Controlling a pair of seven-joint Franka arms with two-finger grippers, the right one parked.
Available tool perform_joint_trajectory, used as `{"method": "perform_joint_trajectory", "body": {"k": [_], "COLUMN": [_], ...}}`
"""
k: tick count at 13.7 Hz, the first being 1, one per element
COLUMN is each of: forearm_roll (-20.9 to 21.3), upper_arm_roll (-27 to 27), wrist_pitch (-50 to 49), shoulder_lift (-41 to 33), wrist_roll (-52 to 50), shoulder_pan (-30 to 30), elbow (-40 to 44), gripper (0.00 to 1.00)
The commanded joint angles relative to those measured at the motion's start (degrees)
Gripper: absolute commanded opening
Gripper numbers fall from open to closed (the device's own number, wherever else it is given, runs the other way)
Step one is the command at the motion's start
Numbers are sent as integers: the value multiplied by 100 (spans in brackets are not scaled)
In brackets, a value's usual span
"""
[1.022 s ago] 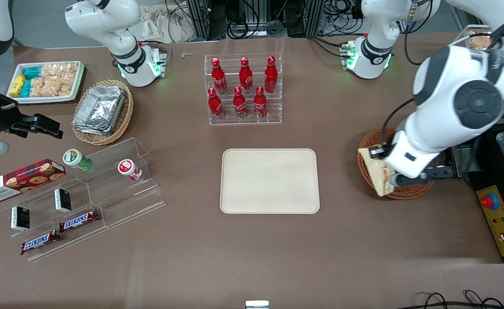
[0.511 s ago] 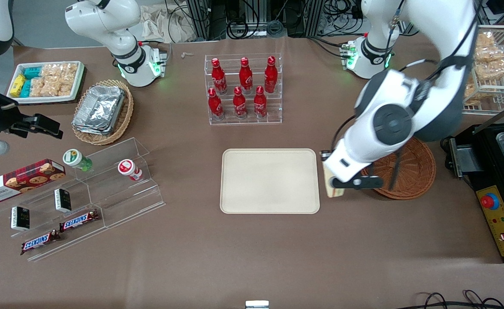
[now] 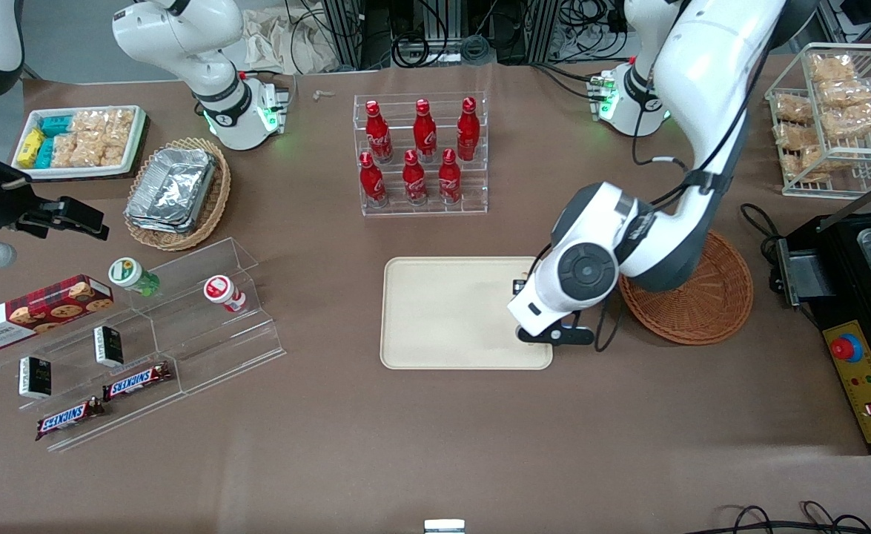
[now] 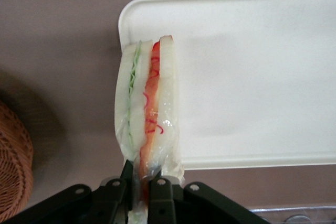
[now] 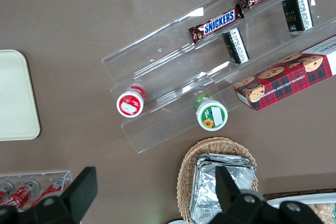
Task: Place sandwich from basket to tray
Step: 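Lift the sandwich and carry it with the left gripper over the tray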
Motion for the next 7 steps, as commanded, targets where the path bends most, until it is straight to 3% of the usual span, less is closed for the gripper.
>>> {"method": "perform_joint_trajectory", "body": {"k": [1, 7], "forearm_roll": [121, 323], "upper_arm_roll": [13, 13], "wrist_pitch": [151, 275], "shoulder_lift": [182, 473], "wrist_roll": [-130, -139], "shoulder_pan": [-50, -59], "elbow": [-43, -43], "gripper": [0, 0]}}
